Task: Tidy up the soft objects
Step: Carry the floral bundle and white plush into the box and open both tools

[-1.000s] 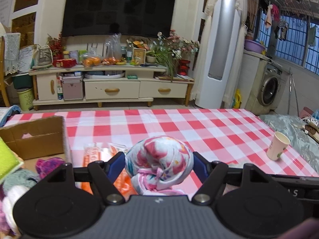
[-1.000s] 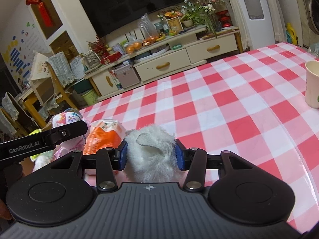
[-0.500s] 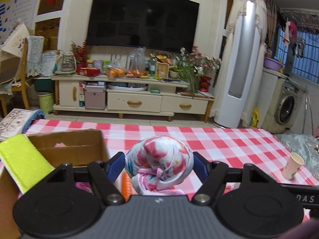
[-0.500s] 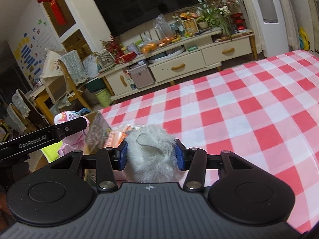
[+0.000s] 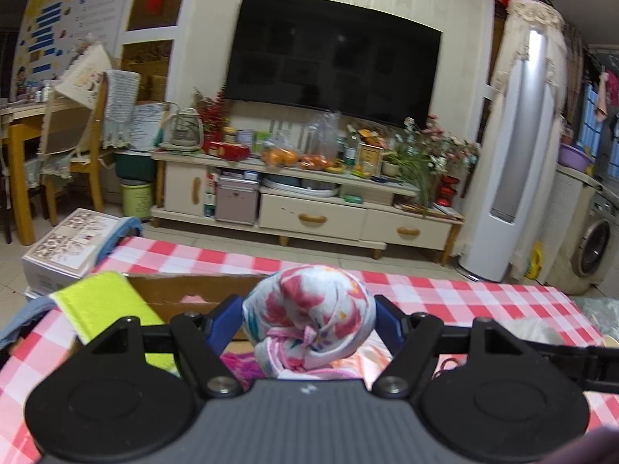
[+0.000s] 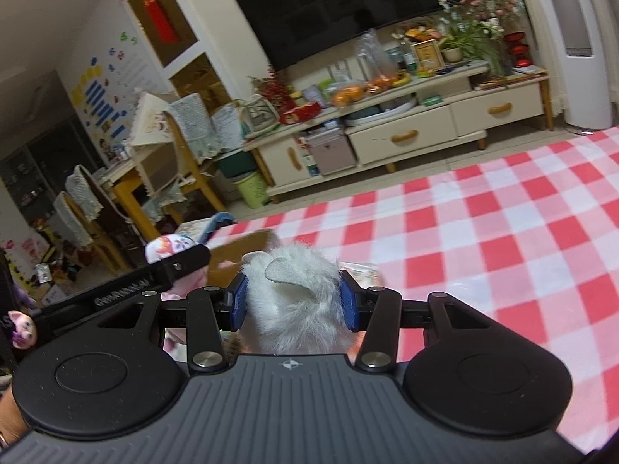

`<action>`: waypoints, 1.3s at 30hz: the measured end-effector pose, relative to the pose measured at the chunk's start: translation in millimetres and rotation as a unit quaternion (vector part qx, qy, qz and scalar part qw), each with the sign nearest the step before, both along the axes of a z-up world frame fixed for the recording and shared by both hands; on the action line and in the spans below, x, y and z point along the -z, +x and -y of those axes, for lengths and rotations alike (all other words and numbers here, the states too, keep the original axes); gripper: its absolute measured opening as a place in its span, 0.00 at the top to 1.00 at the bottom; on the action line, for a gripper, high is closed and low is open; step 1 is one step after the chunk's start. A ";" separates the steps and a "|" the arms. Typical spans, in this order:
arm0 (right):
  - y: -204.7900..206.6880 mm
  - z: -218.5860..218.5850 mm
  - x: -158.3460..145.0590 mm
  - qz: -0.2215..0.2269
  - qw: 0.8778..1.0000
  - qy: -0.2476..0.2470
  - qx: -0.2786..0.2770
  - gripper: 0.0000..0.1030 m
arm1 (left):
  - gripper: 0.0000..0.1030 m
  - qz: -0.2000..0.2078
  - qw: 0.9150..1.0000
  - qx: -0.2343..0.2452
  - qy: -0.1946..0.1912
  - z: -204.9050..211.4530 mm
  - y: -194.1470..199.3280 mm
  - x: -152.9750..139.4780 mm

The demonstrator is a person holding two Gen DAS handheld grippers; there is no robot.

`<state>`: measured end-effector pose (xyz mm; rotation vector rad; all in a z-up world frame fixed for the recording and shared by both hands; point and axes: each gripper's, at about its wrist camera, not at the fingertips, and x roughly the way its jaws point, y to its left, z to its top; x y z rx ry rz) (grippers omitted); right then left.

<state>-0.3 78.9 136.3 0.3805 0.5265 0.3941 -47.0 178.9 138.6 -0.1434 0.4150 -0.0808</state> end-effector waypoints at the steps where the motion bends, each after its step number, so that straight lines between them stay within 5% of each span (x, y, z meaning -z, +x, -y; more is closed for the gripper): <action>1: 2.7 -5.0 -2.0 0.001 1.000 0.001 -0.005 0.44 | 0.30 0.001 1.000 -0.007 0.000 -3.7 0.7 -0.5; 15: 51.7 -77.8 -8.9 0.010 0.997 0.002 -0.074 0.44 | 0.30 -0.012 0.996 -0.082 -0.016 -54.3 22.4 4.5; 29: 85.0 -101.8 10.1 -0.027 0.995 0.008 -0.092 0.43 | 0.30 -0.037 0.991 -0.118 -0.058 -85.7 42.0 13.9; 34: 82.9 -98.4 15.3 -0.042 0.995 0.022 -0.093 0.27 | 0.27 -0.050 0.990 -0.114 -0.063 -87.8 49.6 19.0; 37: 74.5 -91.3 12.2 -0.037 0.995 0.026 -0.084 0.21 | 0.18 -0.055 0.991 -0.105 -0.068 -86.2 51.4 21.6; 39: 67.0 -84.9 9.0 -0.030 0.996 0.028 -0.074 0.09 | 0.11 -0.052 0.992 -0.101 -0.062 -83.1 51.0 21.2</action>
